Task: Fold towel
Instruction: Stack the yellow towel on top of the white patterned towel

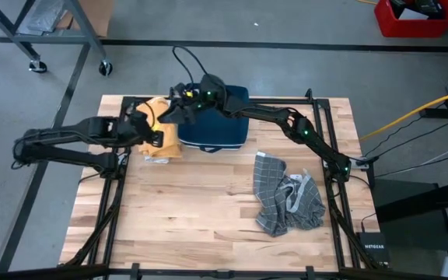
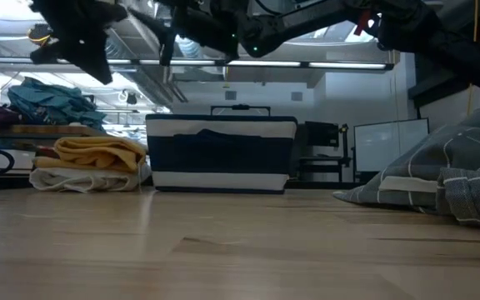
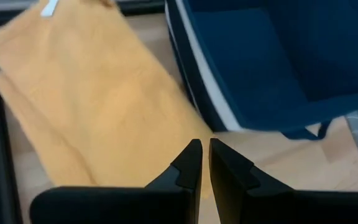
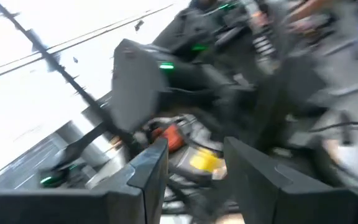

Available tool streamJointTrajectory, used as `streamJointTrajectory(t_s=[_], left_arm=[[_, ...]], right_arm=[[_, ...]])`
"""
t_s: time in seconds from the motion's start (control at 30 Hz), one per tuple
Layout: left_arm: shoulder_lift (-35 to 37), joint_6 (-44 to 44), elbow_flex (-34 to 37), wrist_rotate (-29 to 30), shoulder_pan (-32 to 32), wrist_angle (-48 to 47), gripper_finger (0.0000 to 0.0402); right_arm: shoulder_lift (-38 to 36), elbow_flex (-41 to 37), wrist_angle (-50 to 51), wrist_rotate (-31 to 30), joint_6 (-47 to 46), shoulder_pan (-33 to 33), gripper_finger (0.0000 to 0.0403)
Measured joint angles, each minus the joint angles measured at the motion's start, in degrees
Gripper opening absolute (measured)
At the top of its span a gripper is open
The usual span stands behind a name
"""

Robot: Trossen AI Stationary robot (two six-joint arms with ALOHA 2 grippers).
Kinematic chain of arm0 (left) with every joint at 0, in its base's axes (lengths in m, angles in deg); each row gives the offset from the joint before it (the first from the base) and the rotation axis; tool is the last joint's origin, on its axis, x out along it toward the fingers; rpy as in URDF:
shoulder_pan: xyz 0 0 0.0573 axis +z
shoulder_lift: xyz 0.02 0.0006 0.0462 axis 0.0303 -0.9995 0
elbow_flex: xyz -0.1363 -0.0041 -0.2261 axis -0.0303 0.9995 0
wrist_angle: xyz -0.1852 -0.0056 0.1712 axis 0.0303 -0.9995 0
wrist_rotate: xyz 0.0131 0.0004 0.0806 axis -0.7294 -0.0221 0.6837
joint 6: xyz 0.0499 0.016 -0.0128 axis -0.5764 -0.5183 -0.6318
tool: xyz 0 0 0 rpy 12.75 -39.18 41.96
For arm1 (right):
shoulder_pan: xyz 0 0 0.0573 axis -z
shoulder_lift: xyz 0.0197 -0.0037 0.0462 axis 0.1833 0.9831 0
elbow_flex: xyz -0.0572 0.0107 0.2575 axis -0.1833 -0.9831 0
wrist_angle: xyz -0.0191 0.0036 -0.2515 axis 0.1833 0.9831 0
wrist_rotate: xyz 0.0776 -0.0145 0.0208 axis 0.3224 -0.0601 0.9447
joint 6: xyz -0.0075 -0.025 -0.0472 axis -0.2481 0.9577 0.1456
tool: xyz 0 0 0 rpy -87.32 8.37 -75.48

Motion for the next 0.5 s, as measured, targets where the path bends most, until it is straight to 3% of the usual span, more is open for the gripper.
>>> streamJointTrajectory(t_s=[0.23,0.27,0.4,0.5], left_arm=[[-9.49,-6.81,-0.13,11.08,1.42,10.03,0.0021],[-9.94,-9.73,0.01,12.07,1.63,11.92,0.0021],[-11.26,-18.95,0.02,13.17,2.61,21.11,0.0021],[-11.21,-20.66,-0.01,13.1,2.98,23.67,0.0021]], right_arm=[[0.02,-0.02,-14.95,8.86,-16.31,0.25,0.0161],[-0.16,-0.02,-13.19,9.8,-18.07,0.71,0.0161],[-1.25,0.04,-13.2,15.38,-27.57,1.95,0.0161],[-2.17,0.04,-15.94,17.47,-31.13,2.29,0.0161]])
